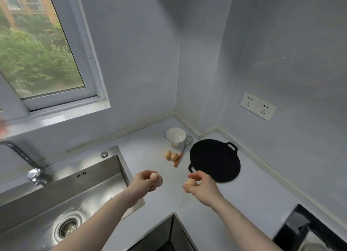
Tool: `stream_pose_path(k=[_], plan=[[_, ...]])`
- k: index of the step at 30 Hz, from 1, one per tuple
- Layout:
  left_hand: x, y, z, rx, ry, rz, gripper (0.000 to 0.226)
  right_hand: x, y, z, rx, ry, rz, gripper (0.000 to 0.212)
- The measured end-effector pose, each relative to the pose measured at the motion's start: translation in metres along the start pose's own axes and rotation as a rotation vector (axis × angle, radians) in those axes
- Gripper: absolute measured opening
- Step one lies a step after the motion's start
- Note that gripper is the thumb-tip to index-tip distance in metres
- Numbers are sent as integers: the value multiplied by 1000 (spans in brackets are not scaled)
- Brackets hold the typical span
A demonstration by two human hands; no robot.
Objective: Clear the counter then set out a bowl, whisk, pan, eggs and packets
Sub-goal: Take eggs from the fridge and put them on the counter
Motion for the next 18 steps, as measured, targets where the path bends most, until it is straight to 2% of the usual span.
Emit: stream_pose_path(k=[5,8,12,18], plan=[[-10,19,-77,-46,75,-158,28,5,-31,-76,86,-96,52,45],[-4,18,-106,-107,91,-262,22,11,-50,-111,113,-150,125,41],[-7,19,-149,-112,137,-313,21,15,-69,-154,120,-167,290,34],[-24,15,-211,-125,197,-373,18,24,-87,-209,95,-169,436,40]])
Point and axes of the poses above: each hand's wrist, its own z-axis away from the middle knuckle, its own y-axis out of the back of the hand, x = y × z, the point moved 6 cm from there along -z, towards the middle knuckle, and after that the axes turned 7 degrees about -z, right-handed, at the moved point
